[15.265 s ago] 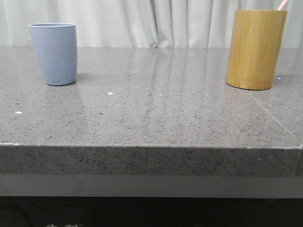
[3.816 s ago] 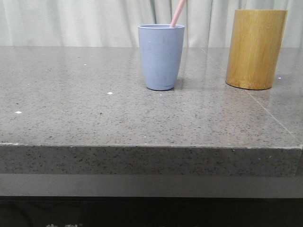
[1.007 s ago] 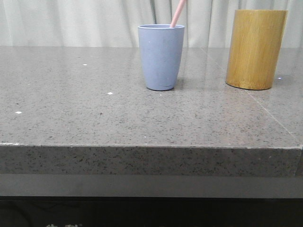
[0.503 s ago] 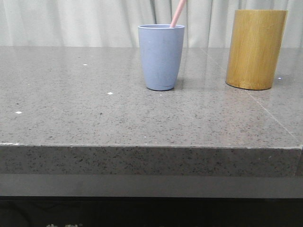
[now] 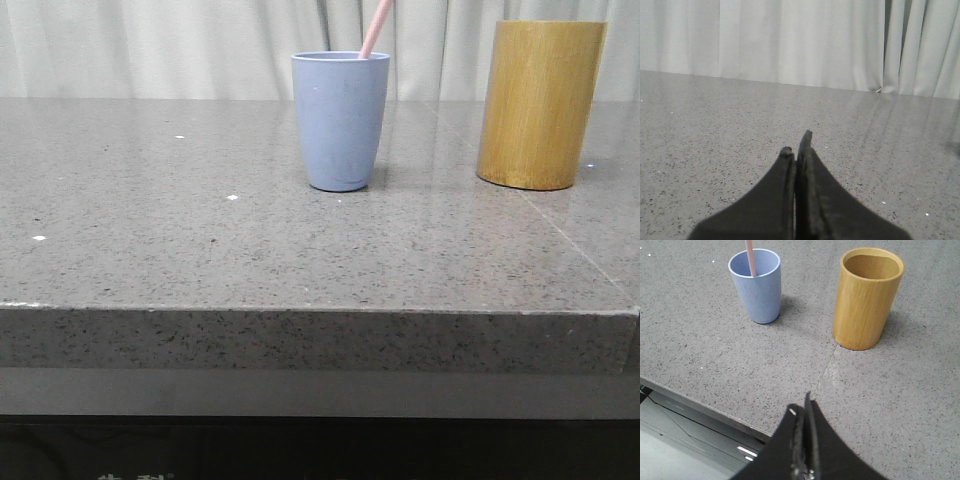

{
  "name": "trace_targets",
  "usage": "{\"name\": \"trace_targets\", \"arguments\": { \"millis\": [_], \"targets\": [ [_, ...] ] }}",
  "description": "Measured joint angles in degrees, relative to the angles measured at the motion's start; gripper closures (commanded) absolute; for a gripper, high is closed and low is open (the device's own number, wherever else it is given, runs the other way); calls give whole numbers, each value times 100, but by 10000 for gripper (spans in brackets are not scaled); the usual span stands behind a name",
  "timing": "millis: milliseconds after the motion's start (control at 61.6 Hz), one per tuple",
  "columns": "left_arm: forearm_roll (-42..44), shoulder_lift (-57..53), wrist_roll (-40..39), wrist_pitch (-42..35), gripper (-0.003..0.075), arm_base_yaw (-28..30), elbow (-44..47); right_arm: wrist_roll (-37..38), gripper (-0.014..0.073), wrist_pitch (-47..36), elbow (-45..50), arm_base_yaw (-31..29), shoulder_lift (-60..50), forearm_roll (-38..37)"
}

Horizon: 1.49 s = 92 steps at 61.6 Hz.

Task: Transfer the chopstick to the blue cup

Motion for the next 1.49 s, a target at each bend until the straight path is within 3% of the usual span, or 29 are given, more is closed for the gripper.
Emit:
{"name": "trace_targets", "arguments": {
  "millis": [244, 341, 633, 974, 1494],
  "targets": [
    [0, 0, 0, 0, 739, 0, 0, 0, 661, -75, 79, -25, -113, 0],
    [0, 0, 0, 0, 739, 0, 0, 0, 661, -486, 391, -353, -446, -63],
    [-9, 0, 0, 0, 739, 0, 0, 0, 661, -2370, 2814, -1729, -2346, 0],
    [-9, 0, 0, 0, 739, 0, 0, 0, 661, -3843, 4721, -2025, -3022, 305],
    [-9, 0, 0, 0, 739, 0, 0, 0, 661, -4304, 4882, -2025, -3022, 448]
  ]
}}
